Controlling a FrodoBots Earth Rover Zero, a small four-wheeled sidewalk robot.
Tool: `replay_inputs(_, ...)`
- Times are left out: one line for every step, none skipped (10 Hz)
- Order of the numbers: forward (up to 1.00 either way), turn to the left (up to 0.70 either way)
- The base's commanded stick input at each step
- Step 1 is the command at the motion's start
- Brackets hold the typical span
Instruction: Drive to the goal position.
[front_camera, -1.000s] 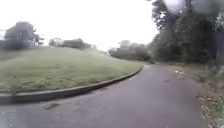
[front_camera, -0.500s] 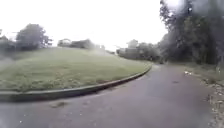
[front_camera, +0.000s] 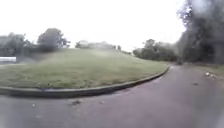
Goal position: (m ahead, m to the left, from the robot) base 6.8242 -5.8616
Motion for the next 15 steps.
replay_inputs(0.00,0.00)
replay_inputs(0.00,0.00)
replay_inputs(0.00,0.00)
replay_inputs(0.00,0.00)
replay_inputs(0.00,0.00)
replay_inputs(0.00,0.00)
replay_inputs(0.00,0.00)
replay_inputs(0.00,0.00)
replay_inputs(0.00,0.00)
replay_inputs(0.00,0.05)
replay_inputs(0.00,0.24)
replay_inputs(0.00,0.43)
replay_inputs(0.00,0.45)
replay_inputs(0.00,0.45)
replay_inputs(0.00,0.45)
